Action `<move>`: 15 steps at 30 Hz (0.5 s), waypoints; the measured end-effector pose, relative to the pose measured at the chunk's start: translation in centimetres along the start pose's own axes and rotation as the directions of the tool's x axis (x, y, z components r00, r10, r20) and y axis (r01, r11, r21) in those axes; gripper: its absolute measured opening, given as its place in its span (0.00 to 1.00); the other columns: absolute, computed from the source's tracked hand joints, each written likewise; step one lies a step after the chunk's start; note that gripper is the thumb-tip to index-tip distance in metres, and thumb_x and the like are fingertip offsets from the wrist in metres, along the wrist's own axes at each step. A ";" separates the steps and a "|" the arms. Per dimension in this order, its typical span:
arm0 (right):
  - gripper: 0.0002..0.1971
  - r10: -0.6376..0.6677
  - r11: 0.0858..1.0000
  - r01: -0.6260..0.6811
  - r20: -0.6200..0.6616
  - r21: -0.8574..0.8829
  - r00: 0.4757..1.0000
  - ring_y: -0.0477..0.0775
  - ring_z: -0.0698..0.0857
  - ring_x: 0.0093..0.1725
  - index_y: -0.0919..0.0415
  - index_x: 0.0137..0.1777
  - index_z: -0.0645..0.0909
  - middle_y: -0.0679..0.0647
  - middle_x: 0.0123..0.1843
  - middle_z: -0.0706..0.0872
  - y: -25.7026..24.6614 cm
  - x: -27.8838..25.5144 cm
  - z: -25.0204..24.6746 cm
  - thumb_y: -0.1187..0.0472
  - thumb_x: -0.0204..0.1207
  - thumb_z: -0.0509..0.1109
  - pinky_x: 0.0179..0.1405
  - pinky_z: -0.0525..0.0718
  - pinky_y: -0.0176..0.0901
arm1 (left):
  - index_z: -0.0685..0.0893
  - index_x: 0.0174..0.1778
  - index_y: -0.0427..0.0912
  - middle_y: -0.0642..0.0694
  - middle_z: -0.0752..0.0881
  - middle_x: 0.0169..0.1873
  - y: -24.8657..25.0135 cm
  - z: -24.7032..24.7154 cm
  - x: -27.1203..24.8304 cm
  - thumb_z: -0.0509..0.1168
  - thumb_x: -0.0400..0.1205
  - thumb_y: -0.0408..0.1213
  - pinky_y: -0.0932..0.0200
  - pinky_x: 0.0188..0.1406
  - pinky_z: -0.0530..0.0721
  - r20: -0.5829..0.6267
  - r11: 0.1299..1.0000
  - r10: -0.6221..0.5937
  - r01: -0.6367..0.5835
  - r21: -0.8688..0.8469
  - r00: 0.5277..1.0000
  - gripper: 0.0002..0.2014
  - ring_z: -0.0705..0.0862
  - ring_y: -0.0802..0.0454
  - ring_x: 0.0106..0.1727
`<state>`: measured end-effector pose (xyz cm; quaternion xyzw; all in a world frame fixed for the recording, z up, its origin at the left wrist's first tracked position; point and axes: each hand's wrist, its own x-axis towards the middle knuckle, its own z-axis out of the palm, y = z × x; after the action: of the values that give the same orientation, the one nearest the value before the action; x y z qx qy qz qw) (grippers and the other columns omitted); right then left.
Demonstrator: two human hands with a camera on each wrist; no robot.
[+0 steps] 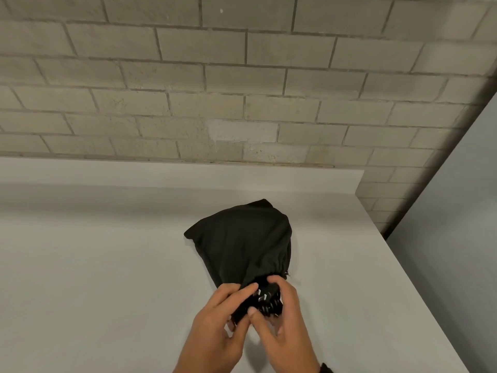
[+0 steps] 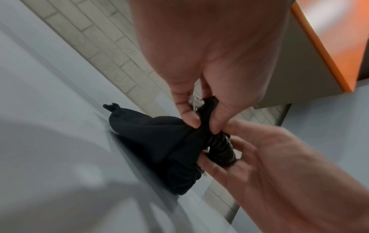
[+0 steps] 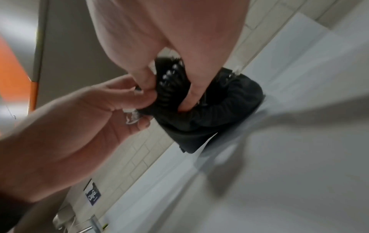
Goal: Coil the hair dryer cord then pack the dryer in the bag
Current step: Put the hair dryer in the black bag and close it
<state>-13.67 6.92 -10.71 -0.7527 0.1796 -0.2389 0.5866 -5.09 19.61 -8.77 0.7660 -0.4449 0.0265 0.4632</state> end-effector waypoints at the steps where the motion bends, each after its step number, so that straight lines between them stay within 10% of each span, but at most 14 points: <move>1: 0.27 -0.053 0.998 0.055 0.046 -0.037 0.998 0.41 0.77 0.67 0.42 0.70 0.69 0.35 0.67 0.73 0.2 0.1 -0.6 0.49 0.73 0.75 0.58 0.82 0.31 | 0.80 0.69 0.65 0.69 0.78 0.56 -0.1 -0.2 0.0 0.75 0.74 0.35 0.77 0.48 0.79 -0.002 1.000 -0.008 0.008 -0.003 1.000 0.29 0.82 0.65 0.56; 6: 0.20 -0.177 0.948 0.226 0.216 -0.225 0.960 0.42 0.83 0.58 0.34 0.64 0.75 0.33 0.62 0.78 0.2 0.7 -2.8 0.47 0.75 0.74 0.54 0.84 0.34 | 0.78 0.69 0.67 0.68 0.79 0.57 -0.2 -1.4 0.2 0.74 0.74 0.26 0.78 0.49 0.78 0.000 0.997 -0.048 0.048 -0.065 0.999 0.35 0.81 0.62 0.59; 11: 0.20 -0.157 0.782 0.332 0.350 -0.527 0.924 0.41 0.84 0.52 0.49 0.71 0.77 0.42 0.59 0.82 -0.2 2.2 -3.4 0.45 0.82 0.61 0.54 0.82 0.31 | 0.73 0.69 0.76 0.74 0.75 0.60 0.3 -1.6 0.6 0.71 0.75 0.26 0.77 0.50 0.80 0.130 0.999 0.049 -0.049 -0.004 0.990 0.39 0.80 0.66 0.59; 15: 0.11 0.053 0.699 0.045 0.114 -0.714 0.992 0.52 0.87 0.36 0.55 0.48 0.83 0.59 0.39 0.87 1.2 2.9 2.5 0.66 0.78 0.59 0.37 0.83 0.39 | 0.76 0.69 0.71 0.74 0.72 0.60 1.4 -0.6 0.2 0.72 0.74 0.26 0.83 0.55 0.75 0.234 0.986 0.128 -0.150 0.076 0.964 0.36 0.77 0.75 0.56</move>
<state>-9.89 7.01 -11.96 -0.9343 0.2227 -0.1014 0.2592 -5.75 19.69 -7.42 0.7516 -0.5461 -0.0084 0.3699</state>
